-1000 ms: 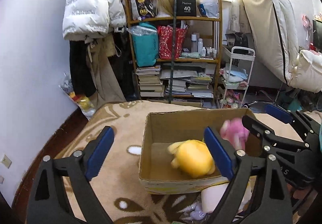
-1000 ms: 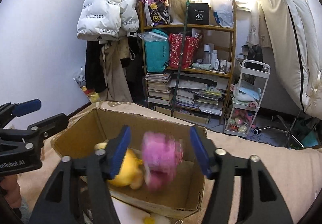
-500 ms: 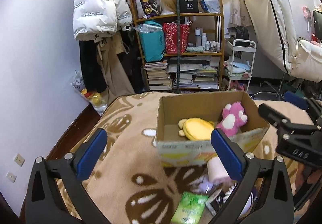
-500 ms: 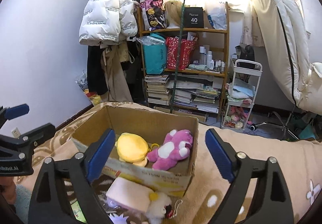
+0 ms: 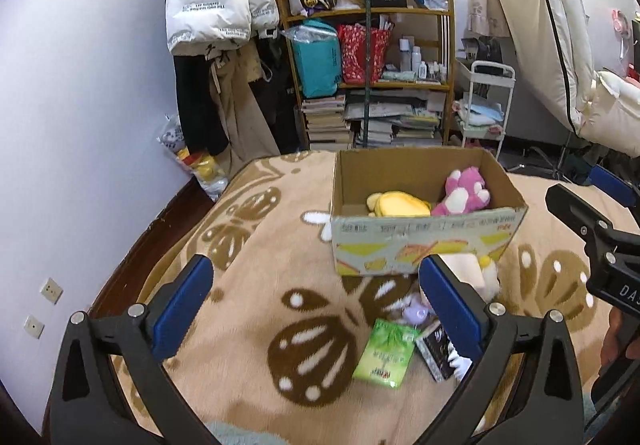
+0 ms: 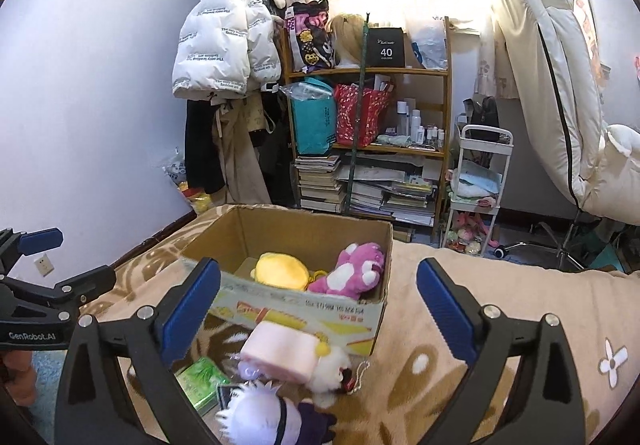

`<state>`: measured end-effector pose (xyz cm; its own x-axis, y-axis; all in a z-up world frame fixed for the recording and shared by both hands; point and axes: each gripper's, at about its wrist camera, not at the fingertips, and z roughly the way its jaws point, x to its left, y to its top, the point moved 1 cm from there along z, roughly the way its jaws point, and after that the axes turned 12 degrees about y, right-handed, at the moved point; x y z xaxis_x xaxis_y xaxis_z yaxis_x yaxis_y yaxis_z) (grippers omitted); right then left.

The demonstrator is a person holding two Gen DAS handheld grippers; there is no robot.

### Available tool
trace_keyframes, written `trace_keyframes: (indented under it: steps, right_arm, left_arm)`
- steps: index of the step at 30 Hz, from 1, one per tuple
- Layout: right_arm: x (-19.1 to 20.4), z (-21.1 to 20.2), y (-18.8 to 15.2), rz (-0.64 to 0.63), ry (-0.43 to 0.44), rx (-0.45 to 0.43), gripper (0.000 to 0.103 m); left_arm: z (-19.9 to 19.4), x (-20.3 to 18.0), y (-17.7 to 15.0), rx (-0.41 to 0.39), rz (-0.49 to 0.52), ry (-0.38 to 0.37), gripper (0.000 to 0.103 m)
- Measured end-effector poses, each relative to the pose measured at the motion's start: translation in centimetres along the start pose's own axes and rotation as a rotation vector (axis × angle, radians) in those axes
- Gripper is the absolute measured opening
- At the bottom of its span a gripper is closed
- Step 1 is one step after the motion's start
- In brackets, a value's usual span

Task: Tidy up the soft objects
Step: 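Withdraw both tools from the box back toward the remaining pile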

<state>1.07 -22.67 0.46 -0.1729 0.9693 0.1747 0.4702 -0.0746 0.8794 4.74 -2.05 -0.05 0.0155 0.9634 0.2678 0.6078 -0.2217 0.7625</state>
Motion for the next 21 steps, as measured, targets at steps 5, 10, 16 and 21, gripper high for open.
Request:
trace_keyframes:
  steps: [5, 10, 16, 21]
  right_arm:
    - [0.9, -0.9, -1.3, 0.010, 0.016, 0.042, 0.103]
    - [1.4, -1.1, -2.3, 0.012, 0.016, 0.078, 0.103]
    - [1.1, -0.2, -3.5, 0.039, 0.019, 0.121, 0.103]
    - [0.5, 0.8, -4.2, 0.063, 0.020, 0.157, 0.103]
  left_arm:
    - [-0.4, 0.6, -0.7, 0.030, -0.006, -0.009, 0.101]
    - [-0.2, 0.6, -1.1, 0.059, 0.005, -0.017, 0.101]
    - [1.0, 0.1, -1.6, 0.103, 0.015, -0.030, 0.101]
    - [2.6, -0.6, -2.0, 0.149, 0.026, -0.040, 0.101]
